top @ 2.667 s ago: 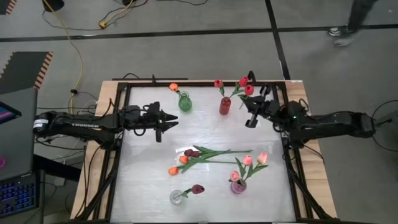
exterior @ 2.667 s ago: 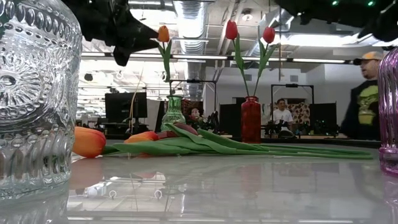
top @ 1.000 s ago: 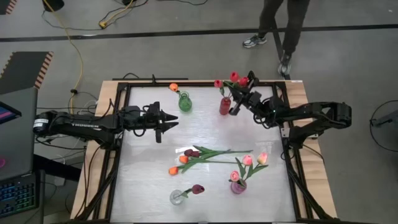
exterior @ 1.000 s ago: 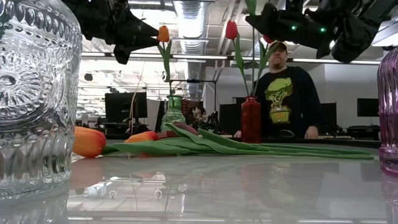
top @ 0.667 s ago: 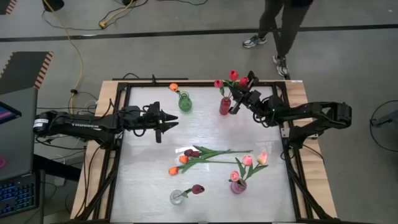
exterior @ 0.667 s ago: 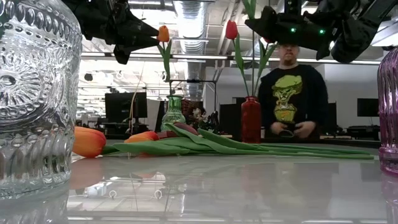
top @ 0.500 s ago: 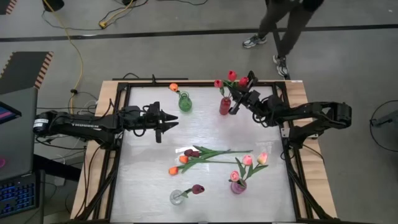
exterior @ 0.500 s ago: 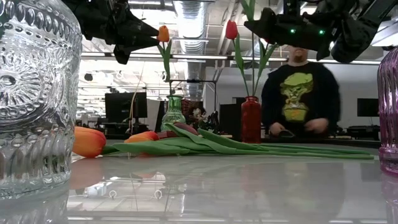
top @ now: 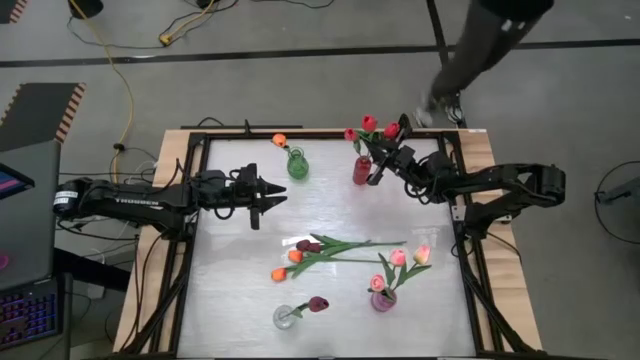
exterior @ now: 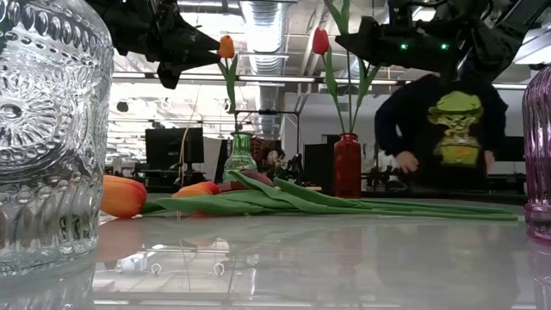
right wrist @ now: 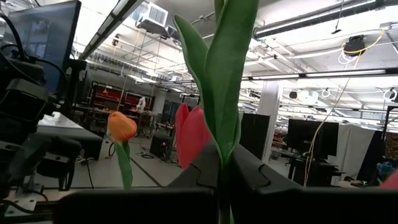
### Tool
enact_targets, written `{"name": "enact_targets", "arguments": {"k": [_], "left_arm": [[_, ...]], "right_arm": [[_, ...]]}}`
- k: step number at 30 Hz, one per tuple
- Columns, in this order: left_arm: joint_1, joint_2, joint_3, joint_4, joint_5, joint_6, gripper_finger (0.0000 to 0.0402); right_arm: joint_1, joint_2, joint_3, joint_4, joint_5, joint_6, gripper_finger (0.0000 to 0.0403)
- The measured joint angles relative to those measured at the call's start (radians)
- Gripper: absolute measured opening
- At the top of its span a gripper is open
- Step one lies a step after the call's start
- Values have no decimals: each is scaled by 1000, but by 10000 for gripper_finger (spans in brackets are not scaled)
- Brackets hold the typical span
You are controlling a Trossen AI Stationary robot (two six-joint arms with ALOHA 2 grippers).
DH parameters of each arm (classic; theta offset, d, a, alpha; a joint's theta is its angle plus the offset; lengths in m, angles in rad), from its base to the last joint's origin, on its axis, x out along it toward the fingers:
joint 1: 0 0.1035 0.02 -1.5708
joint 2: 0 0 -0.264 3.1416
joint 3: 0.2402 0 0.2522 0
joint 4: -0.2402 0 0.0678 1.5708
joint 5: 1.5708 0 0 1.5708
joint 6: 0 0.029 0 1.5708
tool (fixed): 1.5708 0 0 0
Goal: Sort flowers into vase by color
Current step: Put the red flower into the red vase
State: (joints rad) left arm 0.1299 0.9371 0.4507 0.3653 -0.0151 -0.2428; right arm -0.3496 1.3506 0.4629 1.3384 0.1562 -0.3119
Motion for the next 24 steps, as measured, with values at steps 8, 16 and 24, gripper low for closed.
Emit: {"name": "enact_targets", "arguments": {"k": [8,16,24], "left_arm": [[0,0,0,0,0,0,118],[0,0,0,0,0,0,118],[0,0,0,-1,0,0,118]], "right_arm": [[0,0,0,0,6,0,44],[15,0,0,-24,121,-2,45],[16,0,0,-81,135,-1,58]]}}
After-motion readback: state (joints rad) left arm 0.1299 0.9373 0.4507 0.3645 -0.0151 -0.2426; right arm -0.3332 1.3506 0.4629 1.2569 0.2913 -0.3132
